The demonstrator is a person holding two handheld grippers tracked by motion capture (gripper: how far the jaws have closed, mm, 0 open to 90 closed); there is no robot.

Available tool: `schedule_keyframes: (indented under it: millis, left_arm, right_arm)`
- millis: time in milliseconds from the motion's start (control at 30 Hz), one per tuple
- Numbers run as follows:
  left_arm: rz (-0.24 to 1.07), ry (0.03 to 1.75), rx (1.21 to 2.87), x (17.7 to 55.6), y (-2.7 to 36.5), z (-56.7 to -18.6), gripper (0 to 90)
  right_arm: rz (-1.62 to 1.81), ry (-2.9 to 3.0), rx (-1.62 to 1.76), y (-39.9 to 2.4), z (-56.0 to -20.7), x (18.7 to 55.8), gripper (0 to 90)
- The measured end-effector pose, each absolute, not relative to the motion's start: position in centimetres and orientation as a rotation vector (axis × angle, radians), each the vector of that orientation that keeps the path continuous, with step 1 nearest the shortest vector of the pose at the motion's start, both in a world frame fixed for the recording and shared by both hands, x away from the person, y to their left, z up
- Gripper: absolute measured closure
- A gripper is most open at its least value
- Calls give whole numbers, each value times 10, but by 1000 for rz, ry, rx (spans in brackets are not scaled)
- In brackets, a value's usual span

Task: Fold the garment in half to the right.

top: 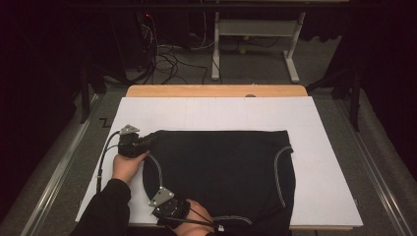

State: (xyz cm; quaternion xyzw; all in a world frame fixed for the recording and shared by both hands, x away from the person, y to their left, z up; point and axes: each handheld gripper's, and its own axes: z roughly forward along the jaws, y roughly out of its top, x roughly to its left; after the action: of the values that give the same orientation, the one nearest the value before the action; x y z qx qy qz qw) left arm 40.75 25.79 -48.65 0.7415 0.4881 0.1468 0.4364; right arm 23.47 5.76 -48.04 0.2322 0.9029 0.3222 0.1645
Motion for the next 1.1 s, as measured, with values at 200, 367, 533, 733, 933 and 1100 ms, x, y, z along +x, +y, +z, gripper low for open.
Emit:
schedule_keyframes:
  millis: [200,367,533,733,933,1100]
  left_arm:
    - [364,1219,1847,408,258,-487,711]
    - [358,1216,1843,408,258,-487,711]
    - [365,1203,1860,408,257,-486,711]
    - [363,1196,1875,408,254,-485,712]
    - [287,1300,1818,408,250,-481,712]
    - [296,1346,1739,406,248,-472,714]
  right_arm:
    - [955,2561,671,54,-480,236,740]
    - [1042,2480,626,51,-469,228,745]
    - [1110,2458,647,44,-462,228,745]
    - [1165,2421,650,39,-455,227,744]
    - [1239,2373,658,31,-446,225,746]
    - [1284,2368,650,21,-442,224,750]
